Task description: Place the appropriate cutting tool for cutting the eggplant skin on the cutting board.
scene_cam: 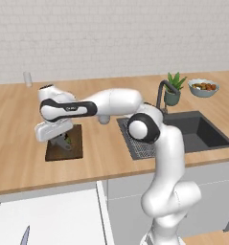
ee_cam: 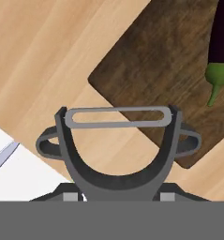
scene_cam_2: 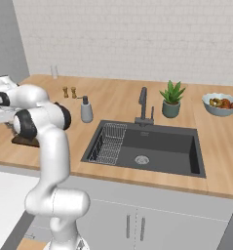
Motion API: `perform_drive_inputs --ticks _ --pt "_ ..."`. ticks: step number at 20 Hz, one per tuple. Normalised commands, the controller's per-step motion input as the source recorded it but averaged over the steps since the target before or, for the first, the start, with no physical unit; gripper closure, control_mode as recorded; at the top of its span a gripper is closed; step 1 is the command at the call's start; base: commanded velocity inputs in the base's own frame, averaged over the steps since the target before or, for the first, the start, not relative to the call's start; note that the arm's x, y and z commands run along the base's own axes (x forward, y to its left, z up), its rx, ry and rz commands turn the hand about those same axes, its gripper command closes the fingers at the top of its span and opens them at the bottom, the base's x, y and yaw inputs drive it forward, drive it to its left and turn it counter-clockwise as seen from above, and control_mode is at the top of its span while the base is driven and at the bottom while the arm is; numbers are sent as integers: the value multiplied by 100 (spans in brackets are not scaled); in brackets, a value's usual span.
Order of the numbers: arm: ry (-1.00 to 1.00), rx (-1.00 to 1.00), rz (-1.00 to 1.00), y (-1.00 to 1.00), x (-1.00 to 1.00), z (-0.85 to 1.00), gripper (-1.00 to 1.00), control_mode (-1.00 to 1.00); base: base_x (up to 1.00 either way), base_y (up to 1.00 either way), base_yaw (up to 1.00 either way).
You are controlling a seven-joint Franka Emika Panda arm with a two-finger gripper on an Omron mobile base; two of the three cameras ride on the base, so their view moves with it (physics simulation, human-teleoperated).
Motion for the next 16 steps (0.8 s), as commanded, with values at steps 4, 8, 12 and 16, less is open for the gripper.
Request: perform_drive_inputs --ticks 4,8,12,16 --pt "1 0 -6 0 42 -44 100 -100 0 0 0" --pt "2 0 -3 -7 23 -57 100 -100 0 0 0" --pt "1 0 -2 -15 22 -60 100 -100 0 0 0" --pt "5 0 -1 -6 26 -44 100 -100 0 0 0"
